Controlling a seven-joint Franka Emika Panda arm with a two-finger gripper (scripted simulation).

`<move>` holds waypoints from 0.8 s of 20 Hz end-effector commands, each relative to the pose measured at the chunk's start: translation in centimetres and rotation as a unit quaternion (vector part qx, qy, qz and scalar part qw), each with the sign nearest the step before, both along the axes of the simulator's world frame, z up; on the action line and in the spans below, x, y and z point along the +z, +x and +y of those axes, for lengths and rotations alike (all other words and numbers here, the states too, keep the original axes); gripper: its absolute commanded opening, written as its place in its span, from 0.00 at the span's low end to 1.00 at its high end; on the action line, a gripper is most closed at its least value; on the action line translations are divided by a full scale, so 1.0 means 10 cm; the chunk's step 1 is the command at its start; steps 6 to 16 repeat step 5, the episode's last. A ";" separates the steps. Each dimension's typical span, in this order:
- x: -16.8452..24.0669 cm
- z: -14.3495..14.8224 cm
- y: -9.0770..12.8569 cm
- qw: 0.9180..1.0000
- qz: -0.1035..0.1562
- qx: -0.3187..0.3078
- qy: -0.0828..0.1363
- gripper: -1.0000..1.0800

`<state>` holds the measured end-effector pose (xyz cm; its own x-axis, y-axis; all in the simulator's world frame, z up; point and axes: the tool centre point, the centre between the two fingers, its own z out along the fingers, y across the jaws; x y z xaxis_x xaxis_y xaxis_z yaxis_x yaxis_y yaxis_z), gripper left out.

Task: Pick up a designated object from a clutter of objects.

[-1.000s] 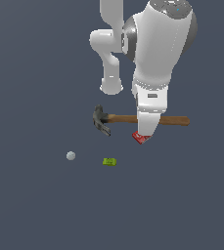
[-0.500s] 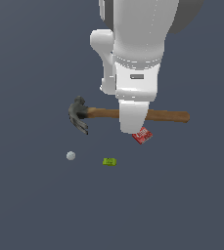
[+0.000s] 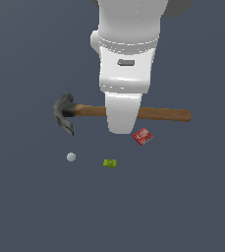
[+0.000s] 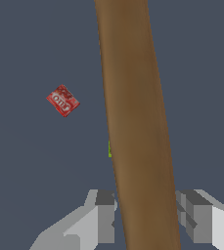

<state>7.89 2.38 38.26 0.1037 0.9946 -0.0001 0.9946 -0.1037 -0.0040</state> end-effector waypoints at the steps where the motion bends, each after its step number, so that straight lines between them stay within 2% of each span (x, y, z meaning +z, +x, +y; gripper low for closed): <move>1: 0.06 -0.02 0.03 1.000 -0.002 0.000 0.000 0.00; 16: 0.08 -0.04 0.04 1.000 -0.002 0.000 0.000 0.00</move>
